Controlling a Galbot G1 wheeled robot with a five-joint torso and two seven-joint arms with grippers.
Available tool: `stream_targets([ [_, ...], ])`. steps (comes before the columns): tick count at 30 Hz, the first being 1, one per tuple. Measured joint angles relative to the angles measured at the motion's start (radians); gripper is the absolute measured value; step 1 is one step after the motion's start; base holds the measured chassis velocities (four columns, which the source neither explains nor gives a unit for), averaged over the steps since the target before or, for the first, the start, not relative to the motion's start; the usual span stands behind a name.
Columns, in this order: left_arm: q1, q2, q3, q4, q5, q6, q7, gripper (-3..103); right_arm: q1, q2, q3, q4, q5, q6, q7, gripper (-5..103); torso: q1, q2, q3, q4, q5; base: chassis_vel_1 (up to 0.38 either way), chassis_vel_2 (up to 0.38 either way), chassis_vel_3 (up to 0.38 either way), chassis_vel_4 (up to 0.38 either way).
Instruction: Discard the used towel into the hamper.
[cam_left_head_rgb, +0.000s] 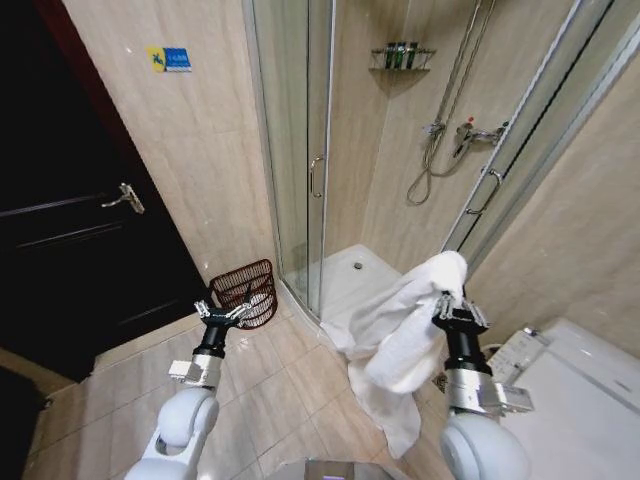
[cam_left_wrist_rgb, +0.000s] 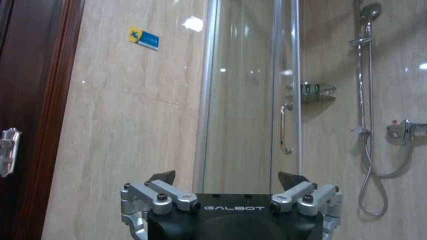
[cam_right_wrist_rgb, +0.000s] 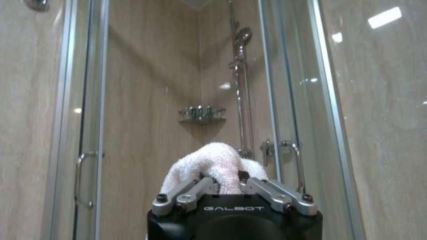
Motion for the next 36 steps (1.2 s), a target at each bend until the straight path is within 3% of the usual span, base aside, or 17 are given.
stream_targets([
  [8, -0.001, 0.003, -0.022, 0.007, -0.012, 0.013, 0.006, 100, -0.008, 0.019, -0.013, 0.031, -0.013, -0.005, 0.005, 10, 0.000, 0.000, 0.000, 0.0000, -0.0001, 0.000, 0.000, 0.000, 0.000],
  [11, -0.002, 0.002, -0.025, 0.019, -0.018, 0.013, -0.001, 100, -0.037, 0.065, -0.029, 0.034, -0.046, 0.017, 0.002, 10, 0.000, 0.000, 0.000, -0.0003, -0.0001, 0.000, 0.000, 0.000, 0.000],
  [28, 0.001, 0.013, -0.025, 0.037, -0.023, 0.000, -0.006, 100, -0.078, 0.086, -0.025, 0.042, -0.081, 0.015, 0.022, 10, 0.000, 0.000, 0.000, -0.0003, 0.0000, 0.049, 0.048, 0.052, 0.061],
  [36, 0.016, 0.013, -0.023, 0.036, -0.018, -0.062, -0.006, 100, -0.076, 0.088, -0.022, 0.042, -0.096, 0.008, 0.038, 10, 0.000, 0.000, 0.000, 0.0006, -0.0001, 0.116, 0.119, 0.109, 0.093],
])
